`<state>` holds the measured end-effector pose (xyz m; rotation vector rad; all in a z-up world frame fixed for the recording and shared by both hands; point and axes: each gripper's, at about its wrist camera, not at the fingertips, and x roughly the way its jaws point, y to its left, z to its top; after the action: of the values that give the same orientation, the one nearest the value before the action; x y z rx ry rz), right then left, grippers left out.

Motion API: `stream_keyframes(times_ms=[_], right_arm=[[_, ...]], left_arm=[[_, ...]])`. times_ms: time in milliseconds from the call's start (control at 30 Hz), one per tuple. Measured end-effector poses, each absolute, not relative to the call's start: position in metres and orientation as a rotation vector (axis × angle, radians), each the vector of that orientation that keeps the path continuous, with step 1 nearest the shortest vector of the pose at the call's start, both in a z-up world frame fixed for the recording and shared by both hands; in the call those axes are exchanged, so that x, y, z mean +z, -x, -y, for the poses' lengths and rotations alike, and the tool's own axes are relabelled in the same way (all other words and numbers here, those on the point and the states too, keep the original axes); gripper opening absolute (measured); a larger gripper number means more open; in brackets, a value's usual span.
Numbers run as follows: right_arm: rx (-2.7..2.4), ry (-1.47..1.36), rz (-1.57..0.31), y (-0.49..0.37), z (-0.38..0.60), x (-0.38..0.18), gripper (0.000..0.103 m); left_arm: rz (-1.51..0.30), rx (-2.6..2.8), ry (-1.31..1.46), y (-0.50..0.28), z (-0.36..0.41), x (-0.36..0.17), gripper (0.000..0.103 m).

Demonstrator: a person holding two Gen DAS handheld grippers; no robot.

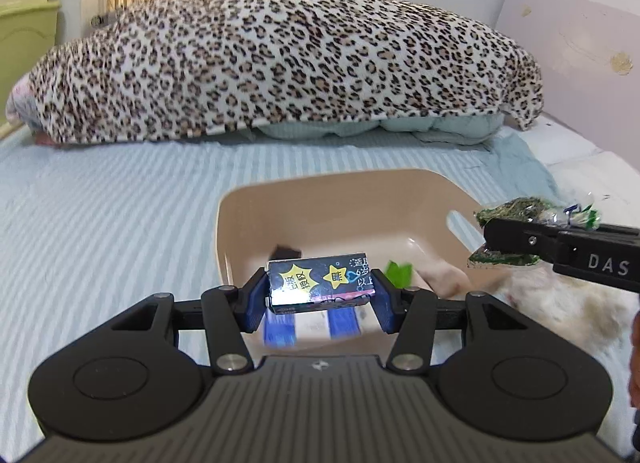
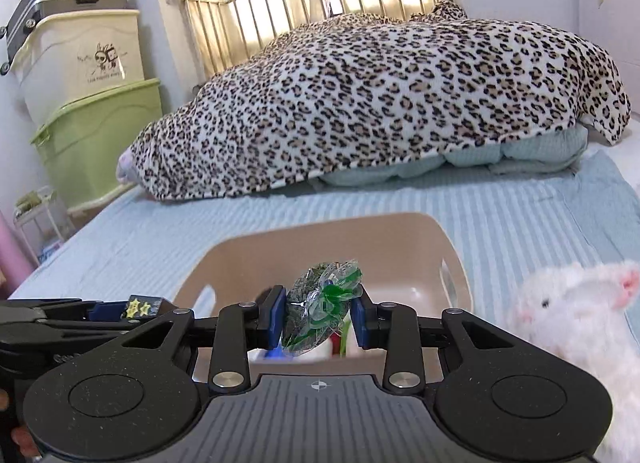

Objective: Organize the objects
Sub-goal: 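Release the star snack box and herb bag into the basket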

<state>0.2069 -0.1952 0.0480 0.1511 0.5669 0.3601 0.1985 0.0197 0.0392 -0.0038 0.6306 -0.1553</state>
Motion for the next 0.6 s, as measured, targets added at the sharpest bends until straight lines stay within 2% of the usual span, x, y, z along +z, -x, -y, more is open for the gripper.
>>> stream_keyframes(times_ms=[267, 500, 600], right_arm=[[0.33, -0.141, -0.613, -0.249, 0.182, 0.026, 0.032], [0.316, -0.12, -0.739, -0.272, 0.171, -0.003, 0.033], [0.302, -0.115, -0.78, -0.275, 0.17, -0.011, 0.041]], left_arm=[[-0.699, -0.087, -0.012, -0.247, -0.009, 0.011, 0.054], [-0.821, -0.047, -0.004, -0.269, -0.008, -0.018, 0.055], [-0.833, -0.047, -0.016, -0.268, -0.006, -0.015, 0.057]])
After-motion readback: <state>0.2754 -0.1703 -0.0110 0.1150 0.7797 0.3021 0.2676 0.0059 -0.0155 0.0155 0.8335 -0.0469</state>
